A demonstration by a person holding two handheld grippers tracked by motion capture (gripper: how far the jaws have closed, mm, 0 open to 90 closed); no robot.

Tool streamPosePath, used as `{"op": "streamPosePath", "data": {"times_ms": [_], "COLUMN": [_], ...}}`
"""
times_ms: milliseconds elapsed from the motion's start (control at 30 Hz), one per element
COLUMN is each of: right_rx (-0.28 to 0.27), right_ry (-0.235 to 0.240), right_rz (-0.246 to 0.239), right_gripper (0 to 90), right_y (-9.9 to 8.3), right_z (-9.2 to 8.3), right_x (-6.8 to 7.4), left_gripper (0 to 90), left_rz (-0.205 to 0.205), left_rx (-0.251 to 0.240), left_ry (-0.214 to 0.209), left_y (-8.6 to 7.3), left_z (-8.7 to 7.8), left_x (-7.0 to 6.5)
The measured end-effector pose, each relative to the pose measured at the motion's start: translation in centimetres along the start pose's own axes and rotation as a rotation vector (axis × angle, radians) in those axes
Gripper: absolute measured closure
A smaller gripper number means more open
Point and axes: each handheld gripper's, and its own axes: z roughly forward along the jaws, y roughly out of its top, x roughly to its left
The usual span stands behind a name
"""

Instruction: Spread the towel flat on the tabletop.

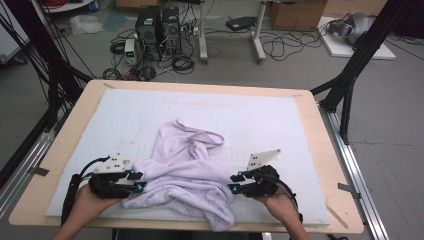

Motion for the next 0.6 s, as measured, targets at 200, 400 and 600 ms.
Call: {"op": "streamPosePath", "data": {"times_ms": [200,400,600], "right_rx": [0.060,0.104,0.052], "right_ry": [0.039,0.067,0.095], "right_rz": [-0.004,-0.057,-0.105], "right_gripper": [54.5,86.4,86.9], "right_y": [1.2,1.1,0.6], "right_z": [3.9,4.5,2.1], "right_x": [-0.8,-0.7,1.8], "left_gripper": [71.4,85.2,85.0], "left_rz": [0.013,0.025,0.059], "left_rx": [0.056,0.034,-0.008], "left_ry": [-0.049,-0.059,-0.081], "left_y": [0.2,0.1,-1.0], "left_z": [2.8,1.6,-1.7], "left_x": [0.5,-0.2,-2.6]}}
